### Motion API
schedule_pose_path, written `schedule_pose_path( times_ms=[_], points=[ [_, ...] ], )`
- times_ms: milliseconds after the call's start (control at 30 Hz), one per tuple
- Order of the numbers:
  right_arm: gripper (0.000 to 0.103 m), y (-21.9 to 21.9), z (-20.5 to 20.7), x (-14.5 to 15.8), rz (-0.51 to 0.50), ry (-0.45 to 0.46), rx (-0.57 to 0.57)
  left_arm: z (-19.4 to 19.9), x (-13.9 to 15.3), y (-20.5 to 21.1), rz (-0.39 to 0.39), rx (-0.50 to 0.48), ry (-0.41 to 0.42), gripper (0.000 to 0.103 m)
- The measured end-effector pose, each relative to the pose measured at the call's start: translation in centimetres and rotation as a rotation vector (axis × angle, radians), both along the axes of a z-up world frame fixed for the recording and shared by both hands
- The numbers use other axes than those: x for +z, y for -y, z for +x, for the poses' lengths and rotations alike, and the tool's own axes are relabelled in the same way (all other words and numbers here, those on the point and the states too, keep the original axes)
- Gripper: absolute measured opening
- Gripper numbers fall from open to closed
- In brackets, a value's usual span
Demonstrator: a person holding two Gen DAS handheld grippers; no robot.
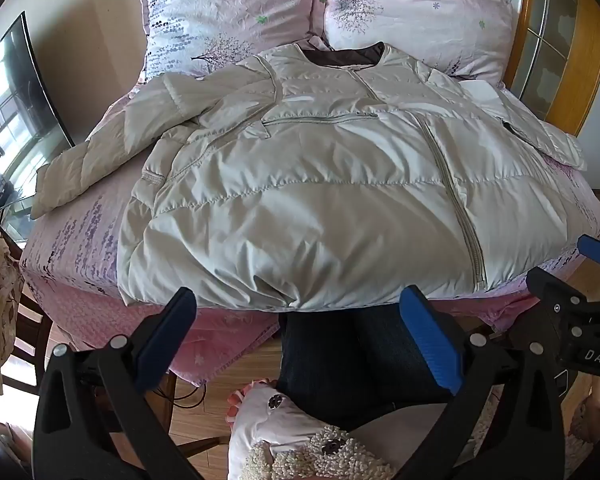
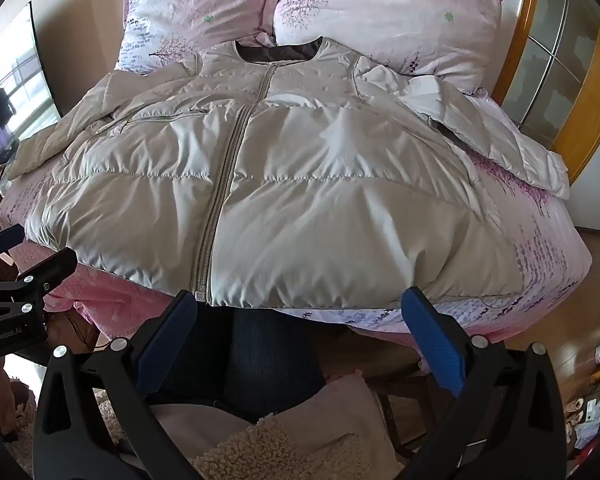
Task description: Fold large clothes
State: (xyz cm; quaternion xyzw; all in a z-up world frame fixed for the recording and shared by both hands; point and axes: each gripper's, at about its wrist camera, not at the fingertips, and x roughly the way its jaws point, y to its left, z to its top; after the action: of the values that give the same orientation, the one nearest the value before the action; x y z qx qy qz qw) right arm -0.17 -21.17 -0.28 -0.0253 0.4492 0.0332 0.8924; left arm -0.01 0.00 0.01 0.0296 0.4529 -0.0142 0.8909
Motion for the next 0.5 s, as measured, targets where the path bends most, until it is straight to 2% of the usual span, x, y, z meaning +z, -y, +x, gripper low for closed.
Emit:
schedule_pose_path(
  times_ms=[500],
  points=[
    [0.102, 0.03, 0.06, -0.16, 0.006, -0.004, -0.001, 0.01, -0.01, 0.0, -0.001, 0.0, -0.005, 0.101]
  ],
)
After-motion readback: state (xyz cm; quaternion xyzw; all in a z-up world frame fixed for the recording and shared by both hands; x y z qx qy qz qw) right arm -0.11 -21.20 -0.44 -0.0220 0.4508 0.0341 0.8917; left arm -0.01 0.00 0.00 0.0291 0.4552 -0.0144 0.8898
